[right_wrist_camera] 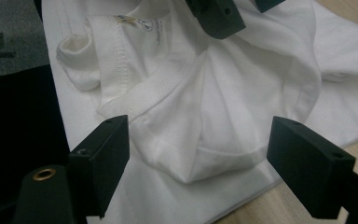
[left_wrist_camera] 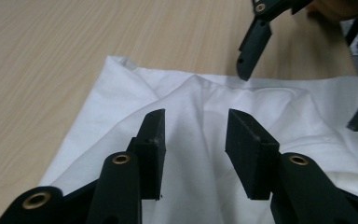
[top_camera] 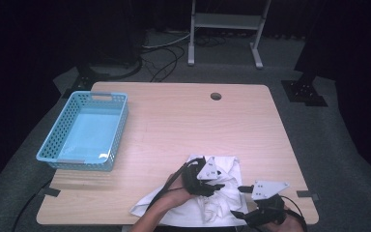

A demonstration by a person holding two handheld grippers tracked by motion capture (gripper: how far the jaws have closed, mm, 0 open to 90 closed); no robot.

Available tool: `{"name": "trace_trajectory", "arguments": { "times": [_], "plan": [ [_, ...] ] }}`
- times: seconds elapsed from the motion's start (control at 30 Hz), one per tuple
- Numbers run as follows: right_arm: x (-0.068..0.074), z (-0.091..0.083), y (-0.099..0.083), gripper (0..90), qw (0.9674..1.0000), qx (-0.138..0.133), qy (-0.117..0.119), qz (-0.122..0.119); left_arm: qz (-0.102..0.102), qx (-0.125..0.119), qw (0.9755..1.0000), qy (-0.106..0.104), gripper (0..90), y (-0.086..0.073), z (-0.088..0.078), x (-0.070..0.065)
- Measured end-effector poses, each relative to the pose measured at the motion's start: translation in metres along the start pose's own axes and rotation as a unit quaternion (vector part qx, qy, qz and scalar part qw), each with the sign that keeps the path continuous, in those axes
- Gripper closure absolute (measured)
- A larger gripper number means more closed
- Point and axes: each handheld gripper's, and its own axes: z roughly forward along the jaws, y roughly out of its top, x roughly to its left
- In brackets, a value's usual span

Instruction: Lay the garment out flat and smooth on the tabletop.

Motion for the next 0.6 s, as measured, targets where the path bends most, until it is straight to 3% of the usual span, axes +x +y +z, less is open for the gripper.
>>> {"name": "trace_trajectory", "arguments": {
  "times": [0.1,0.3,0.6],
  "plan": [
    [0.0,0.0,0.0,20.4,1.0,-0.001,0.0,0.001,0.004,0.01,0.9999,0.009,63.6,-0.001,0.002,0.001],
    [0.0,0.0,0.001,20.4,1.0,-0.001,-0.001,0.0,0.001,0.012,0.9997,0.019,86.2,-0.002,-0.001,0.004],
    [0.0,-0.002,0.001,20.4,1.0,-0.004,-0.003,-0.003,-0.003,-0.003,0.9996,0.028,88.4,-0.003,-0.017,0.002]
  ]
}}
